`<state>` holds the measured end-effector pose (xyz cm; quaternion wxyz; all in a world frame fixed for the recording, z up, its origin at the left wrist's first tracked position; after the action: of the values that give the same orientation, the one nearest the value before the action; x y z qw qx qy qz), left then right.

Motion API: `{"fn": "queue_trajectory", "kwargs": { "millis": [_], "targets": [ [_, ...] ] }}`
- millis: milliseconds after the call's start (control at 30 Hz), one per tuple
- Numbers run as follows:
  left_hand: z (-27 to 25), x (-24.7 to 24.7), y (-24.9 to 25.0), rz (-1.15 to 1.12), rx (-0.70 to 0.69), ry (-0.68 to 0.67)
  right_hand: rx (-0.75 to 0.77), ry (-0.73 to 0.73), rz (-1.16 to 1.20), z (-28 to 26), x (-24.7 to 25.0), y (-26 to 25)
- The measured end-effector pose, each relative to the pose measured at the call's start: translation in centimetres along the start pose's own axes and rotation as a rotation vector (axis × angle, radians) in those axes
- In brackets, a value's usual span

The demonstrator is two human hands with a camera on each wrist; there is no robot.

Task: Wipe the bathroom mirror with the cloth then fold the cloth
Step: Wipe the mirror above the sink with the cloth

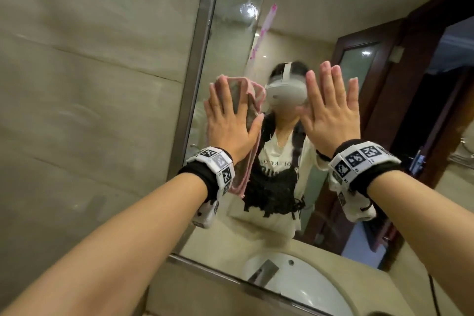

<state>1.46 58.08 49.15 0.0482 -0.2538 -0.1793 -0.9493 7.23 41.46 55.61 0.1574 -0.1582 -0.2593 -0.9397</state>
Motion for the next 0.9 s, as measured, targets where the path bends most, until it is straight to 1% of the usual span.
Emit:
{"fn": "queue_trajectory", "kwargs": {
  "millis": [133,300,467,567,600,633,700,733,767,833,867,900],
  "targets": [
    [2.5,1.8,0.8,-0.005,-0.025,0.016,-0.004,0.06,-0.018,0.2,0.1,-0.1],
    [7.0,4.6,3.0,-0.035,-0.073,0.054,0.003,0.064,-0.006,0.1,0.4,-0.4],
    [11.6,7.1,4.0,-0.102,-0.032,0.093,0.008,0.076,0.005,0.2,0.3,-0.2],
    [13.3,8.6,4.3,-0.116,-0.004,0.145,0.007,0.094,0.031,0.4,0.5,-0.1],
    [13.5,8.9,4.9,-0.086,-0.036,0.156,0.002,0.099,0.047,0.3,0.6,0.0],
    [13.5,8.9,5.8,-0.038,-0.109,0.152,-0.002,0.103,0.068,0.3,0.8,0.0],
    [12.8,8.2,7.9,0.069,-0.329,0.094,0.001,0.134,0.127,0.2,1.2,0.1],
    [12.3,7.6,8.4,0.106,-0.418,0.052,-0.003,0.154,0.167,0.2,1.5,0.3],
    [11.9,7.1,8.4,0.13,-0.474,0.015,-0.022,0.182,0.205,0.2,1.9,0.8],
    [12.0,6.7,7.7,0.164,-0.514,-0.007,-0.109,0.291,0.235,0.6,3.4,2.5],
    [12.4,6.9,7.2,0.161,-0.507,0.002,-0.157,0.327,0.22,0.9,4.0,3.3],
    [13.0,7.3,6.7,0.142,-0.474,0.014,-0.188,0.325,0.192,1.3,4.1,4.0]
  ]
}}
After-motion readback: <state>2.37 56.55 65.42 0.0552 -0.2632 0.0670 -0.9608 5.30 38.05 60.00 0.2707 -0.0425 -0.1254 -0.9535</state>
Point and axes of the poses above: each hand's wrist, its own z-axis towards the middle knuckle, its own x-axis out of the back of the hand, y = z × x, the point moved 8 cm from there along z, towards the middle knuckle, and after that the axes turned 4 degrees about -z, right-handed, at the moved point
